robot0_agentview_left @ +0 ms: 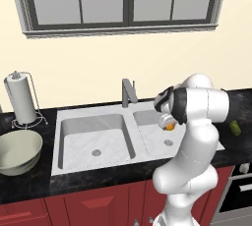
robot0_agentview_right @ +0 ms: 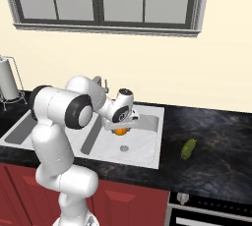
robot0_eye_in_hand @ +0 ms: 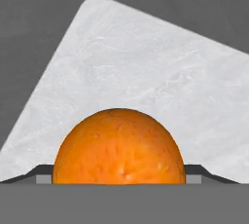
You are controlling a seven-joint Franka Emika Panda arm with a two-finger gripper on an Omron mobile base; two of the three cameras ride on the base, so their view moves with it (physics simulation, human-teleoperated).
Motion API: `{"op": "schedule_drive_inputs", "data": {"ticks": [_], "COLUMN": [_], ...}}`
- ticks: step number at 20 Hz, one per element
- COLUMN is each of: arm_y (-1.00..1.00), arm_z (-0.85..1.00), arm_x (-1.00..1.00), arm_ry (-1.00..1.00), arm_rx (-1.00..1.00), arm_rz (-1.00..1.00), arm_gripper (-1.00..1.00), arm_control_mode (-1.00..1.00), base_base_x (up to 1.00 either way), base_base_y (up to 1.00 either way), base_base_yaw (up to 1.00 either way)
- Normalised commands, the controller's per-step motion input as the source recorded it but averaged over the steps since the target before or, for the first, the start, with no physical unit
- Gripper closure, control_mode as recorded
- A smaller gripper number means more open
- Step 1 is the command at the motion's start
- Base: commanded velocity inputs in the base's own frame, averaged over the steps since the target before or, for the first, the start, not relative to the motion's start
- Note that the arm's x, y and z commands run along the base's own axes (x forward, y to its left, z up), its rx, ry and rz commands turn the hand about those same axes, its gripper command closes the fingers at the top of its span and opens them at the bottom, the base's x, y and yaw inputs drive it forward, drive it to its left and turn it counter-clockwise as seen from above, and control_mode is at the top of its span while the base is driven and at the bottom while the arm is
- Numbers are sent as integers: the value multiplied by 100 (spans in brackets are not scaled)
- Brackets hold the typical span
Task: Remove the cucumber and orange from the sink. Then move the bowl and cup from the counter to the sink for washing.
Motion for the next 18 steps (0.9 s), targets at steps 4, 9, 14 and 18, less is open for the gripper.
{"op": "schedule_drive_inputs", "data": {"ticks": [4,9,14,18], "arm_y": [-21,-23,-26,-26], "arm_z": [36,35,31,18], "arm_x": [-11,-14,-17,-14], "arm_ry": [0,0,0,0], "arm_rx": [0,0,0,-2], "arm_rz": [-12,-15,-21,-27], "arm_gripper": [100,100,100,100], "arm_control_mode": [-100,-100,-100,-100], "base_base_x": [0,0,0,0], "base_base_y": [0,0,0,0], "base_base_yaw": [0,0,0,0]}}
